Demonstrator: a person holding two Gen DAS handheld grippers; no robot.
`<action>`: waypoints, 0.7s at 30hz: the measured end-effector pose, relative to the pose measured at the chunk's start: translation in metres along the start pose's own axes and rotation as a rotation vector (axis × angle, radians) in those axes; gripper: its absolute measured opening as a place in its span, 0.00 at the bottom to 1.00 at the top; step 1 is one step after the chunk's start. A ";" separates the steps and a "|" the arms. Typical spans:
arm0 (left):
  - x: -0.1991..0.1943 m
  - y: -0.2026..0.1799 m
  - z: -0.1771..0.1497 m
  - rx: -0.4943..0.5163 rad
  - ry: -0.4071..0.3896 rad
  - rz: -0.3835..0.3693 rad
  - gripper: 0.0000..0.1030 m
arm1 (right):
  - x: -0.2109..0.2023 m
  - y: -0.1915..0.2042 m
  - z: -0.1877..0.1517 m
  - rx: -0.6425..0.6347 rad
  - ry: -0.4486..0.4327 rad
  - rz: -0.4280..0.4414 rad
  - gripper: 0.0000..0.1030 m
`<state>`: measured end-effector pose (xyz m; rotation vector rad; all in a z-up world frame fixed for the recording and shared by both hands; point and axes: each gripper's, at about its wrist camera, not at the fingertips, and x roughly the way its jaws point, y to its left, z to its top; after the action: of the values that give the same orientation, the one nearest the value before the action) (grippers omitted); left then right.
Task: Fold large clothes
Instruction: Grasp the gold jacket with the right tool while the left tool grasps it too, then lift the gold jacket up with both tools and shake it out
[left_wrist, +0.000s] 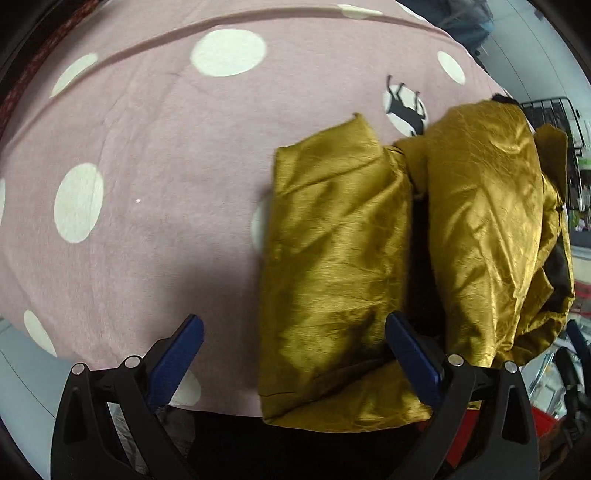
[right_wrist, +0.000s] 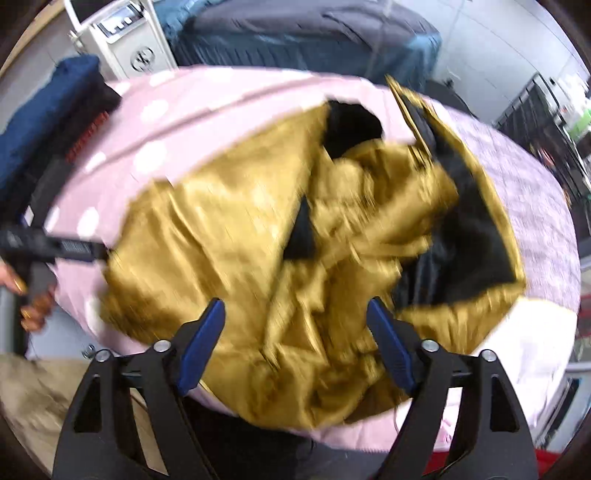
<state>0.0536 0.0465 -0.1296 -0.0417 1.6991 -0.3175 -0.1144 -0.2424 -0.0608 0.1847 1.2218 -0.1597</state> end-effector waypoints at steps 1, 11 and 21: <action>0.008 0.006 0.000 -0.020 0.004 0.002 0.94 | 0.003 0.002 0.008 -0.007 -0.006 0.007 0.77; 0.073 -0.016 -0.018 -0.010 0.195 -0.270 0.39 | 0.020 0.047 0.062 -0.064 -0.004 0.146 0.77; -0.043 -0.191 -0.092 0.915 -0.325 -0.007 0.09 | 0.042 0.052 0.150 -0.101 0.038 0.237 0.77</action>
<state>-0.0592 -0.1112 -0.0322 0.5457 1.1104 -1.0067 0.0485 -0.2262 -0.0484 0.2433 1.2330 0.1116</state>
